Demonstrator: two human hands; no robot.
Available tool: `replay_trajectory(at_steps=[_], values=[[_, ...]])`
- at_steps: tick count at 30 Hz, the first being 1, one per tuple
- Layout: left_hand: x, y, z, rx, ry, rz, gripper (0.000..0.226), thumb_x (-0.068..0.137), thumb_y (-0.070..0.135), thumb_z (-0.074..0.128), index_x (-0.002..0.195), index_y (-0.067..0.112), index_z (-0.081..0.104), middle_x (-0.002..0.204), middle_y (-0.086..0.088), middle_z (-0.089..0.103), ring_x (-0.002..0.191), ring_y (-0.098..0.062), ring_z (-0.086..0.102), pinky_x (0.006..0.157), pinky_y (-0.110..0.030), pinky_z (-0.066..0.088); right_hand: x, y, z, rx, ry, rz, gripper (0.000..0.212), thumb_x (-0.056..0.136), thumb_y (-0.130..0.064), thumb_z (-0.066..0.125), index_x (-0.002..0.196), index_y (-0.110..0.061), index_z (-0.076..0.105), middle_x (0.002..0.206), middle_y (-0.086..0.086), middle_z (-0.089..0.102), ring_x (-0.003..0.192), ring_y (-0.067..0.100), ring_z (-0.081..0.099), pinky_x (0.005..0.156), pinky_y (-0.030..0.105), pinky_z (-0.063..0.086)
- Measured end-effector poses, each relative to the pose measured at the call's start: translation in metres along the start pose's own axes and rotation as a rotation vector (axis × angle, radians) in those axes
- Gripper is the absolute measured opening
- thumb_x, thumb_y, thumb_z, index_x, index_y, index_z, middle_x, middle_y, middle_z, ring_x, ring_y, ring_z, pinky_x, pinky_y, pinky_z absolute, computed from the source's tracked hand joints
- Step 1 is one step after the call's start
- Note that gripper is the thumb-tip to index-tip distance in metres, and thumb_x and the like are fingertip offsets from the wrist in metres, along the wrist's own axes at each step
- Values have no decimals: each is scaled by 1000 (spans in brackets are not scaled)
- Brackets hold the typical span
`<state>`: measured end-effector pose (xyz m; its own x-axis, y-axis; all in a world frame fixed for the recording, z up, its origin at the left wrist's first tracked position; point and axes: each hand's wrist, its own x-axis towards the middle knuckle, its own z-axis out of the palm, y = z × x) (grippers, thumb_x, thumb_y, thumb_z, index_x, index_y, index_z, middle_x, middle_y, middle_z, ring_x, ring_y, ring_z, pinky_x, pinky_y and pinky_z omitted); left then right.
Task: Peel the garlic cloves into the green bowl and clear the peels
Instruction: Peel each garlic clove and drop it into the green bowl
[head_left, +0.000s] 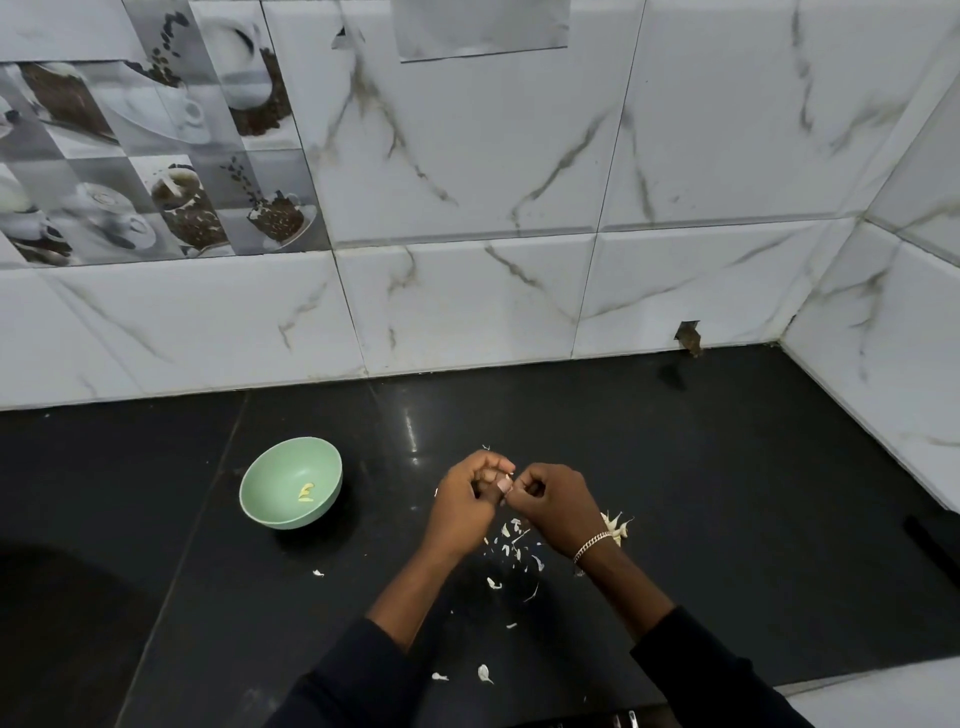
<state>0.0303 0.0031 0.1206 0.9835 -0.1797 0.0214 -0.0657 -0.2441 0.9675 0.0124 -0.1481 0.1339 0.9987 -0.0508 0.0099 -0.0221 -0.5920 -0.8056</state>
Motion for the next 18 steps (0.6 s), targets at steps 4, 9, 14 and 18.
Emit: replay_trajectory(at_steps=[4, 9, 14, 18], values=[[1, -3, 1, -247, -27, -106, 22, 94, -4, 61, 96, 14, 74, 78, -1, 73, 76, -11, 67, 69, -25, 57, 0, 0, 0, 24, 36, -23, 14, 78, -17, 77, 68, -12, 68, 58, -6, 62, 53, 1, 52, 53, 14, 39], [-4, -3, 0, -517, -55, -220, 18, 93, -10, 59, 99, 1, 72, 90, -12, 75, 81, -13, 69, 70, -20, 57, 4, 1, -5, 11, 45, -55, 13, 78, -16, 77, 70, -13, 67, 61, -6, 63, 54, 0, 52, 54, 14, 41], [-4, -1, 0, -683, -61, -267, 20, 92, -14, 58, 104, -6, 71, 97, -18, 74, 85, -18, 73, 74, -22, 58, 8, 3, -8, 2, 65, -64, 13, 79, -18, 76, 69, -16, 66, 61, -6, 63, 55, 0, 53, 54, 15, 42], [-4, 0, -2, -714, -64, -288, 21, 90, -15, 57, 105, -6, 70, 94, -18, 74, 87, -25, 73, 74, -22, 58, 10, 2, -10, 14, 82, -52, 13, 79, -15, 76, 71, -13, 66, 62, -6, 62, 56, -2, 53, 54, 14, 42]])
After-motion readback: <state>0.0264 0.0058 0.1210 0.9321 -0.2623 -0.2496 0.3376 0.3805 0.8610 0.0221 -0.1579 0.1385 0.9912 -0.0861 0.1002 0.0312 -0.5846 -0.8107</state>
